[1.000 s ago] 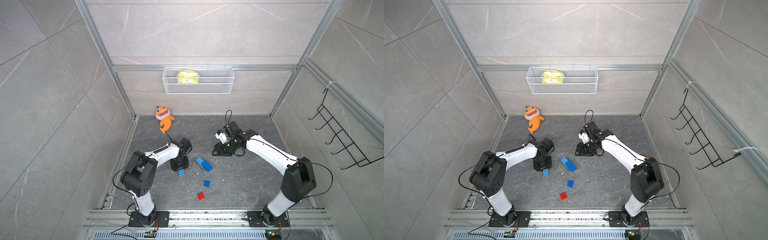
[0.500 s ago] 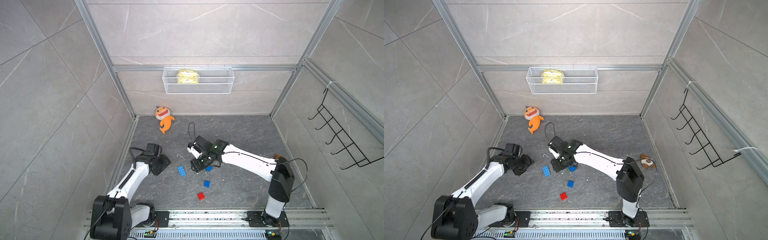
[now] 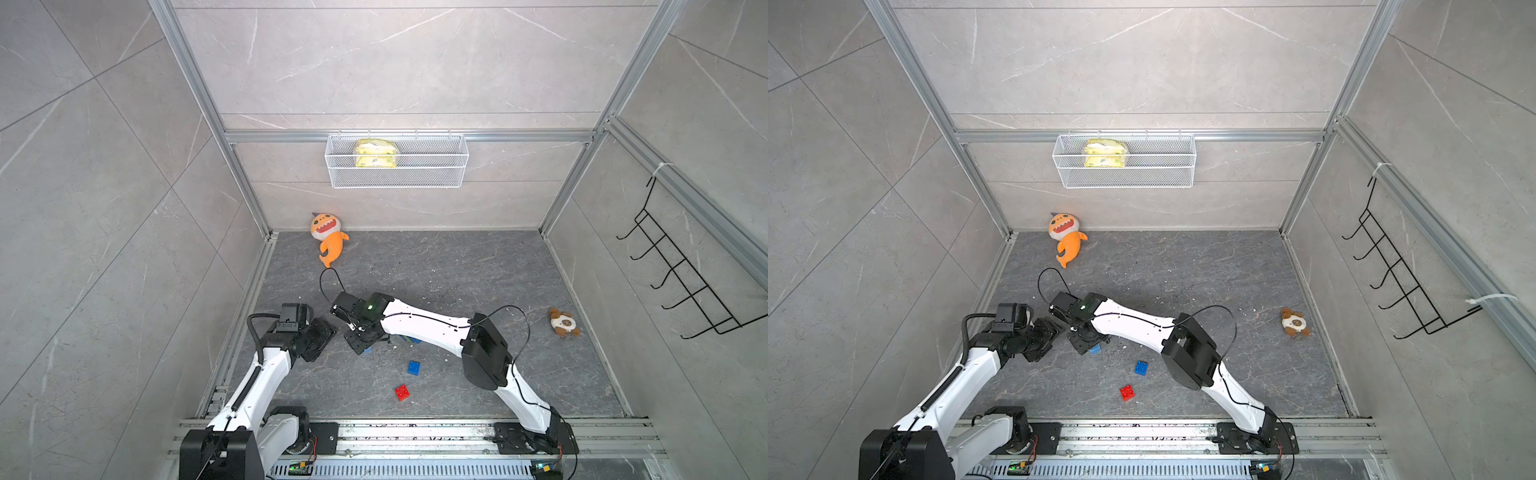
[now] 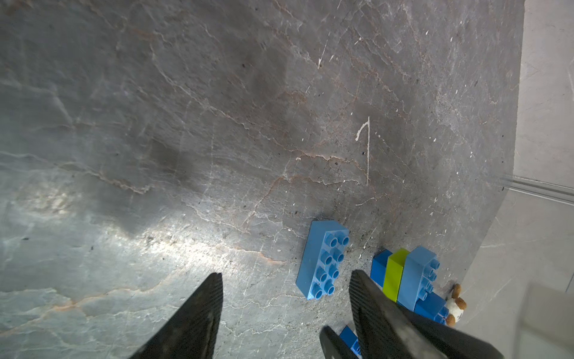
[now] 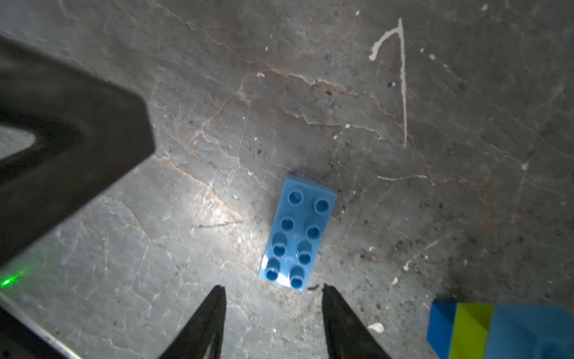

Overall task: Assemble a heart with lego
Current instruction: Pick up the lego brick from the center of the board.

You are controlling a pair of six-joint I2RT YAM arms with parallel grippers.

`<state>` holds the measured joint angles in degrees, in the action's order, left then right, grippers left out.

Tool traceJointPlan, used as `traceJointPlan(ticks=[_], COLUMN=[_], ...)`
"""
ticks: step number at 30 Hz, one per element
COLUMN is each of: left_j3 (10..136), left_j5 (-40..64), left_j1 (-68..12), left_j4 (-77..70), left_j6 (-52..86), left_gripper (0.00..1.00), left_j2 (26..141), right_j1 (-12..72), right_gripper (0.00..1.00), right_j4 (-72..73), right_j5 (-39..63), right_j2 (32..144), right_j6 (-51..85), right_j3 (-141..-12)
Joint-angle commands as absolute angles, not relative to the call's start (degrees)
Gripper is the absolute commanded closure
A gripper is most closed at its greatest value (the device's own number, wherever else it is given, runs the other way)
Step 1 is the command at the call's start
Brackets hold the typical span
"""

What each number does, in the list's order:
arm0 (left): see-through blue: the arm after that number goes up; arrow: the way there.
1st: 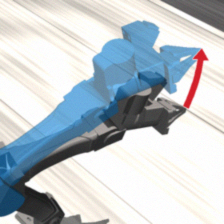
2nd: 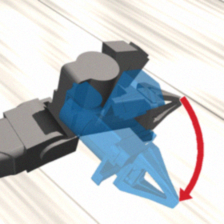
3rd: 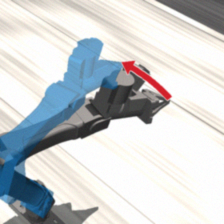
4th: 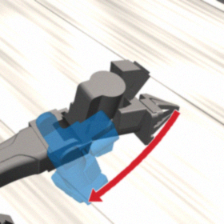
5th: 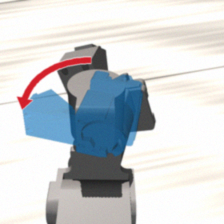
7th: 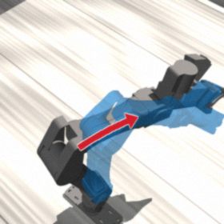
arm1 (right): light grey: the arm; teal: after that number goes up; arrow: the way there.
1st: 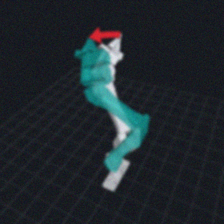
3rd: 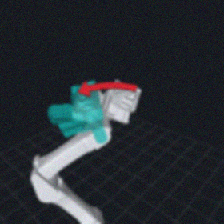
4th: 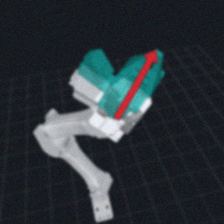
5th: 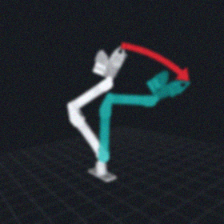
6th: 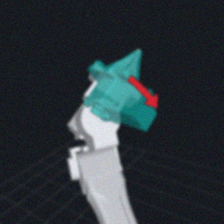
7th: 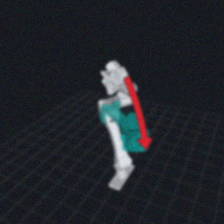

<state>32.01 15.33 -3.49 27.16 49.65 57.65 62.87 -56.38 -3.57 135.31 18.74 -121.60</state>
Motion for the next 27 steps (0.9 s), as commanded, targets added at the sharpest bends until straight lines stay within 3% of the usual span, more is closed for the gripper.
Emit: traceJointPlan(ticks=[1,10,22,25,27], left_j3=[32.7,33.1,33.8,33.7,33.6], left_j5=[16.2,17.8,17.8,17.8,17.9], left_j1=[-3.3,-3.3,-3.3,-3.3,-3.3], left_j4=[27.8,27.2,27.7,27.6,27.5], left_j6=[49.2,47.9,46.9,47.0,47.0], left_gripper=[0.32,0.32,0.32,0.32,0.32], left_j2=[55.6,57.1,58.0,57.9,57.8], right_j1=[62.9,62.8,62.4,62.2,62.2], right_gripper=[0.47,0.48,0.56,0.65,0.76], right_j4=[-61.9,-64.5,-65.2,-65.2,-65.4], right_j5=[-5.7,-6.9,-4.4,-3.9,-3.9], right_j2=[139.6,144.3,146.9,146.9,146.9], right_j6=[18.1,18.1,17.8,17.8,17.6], right_j3=[-126.2,-131.8,-135.3,-135.5,-135.7])
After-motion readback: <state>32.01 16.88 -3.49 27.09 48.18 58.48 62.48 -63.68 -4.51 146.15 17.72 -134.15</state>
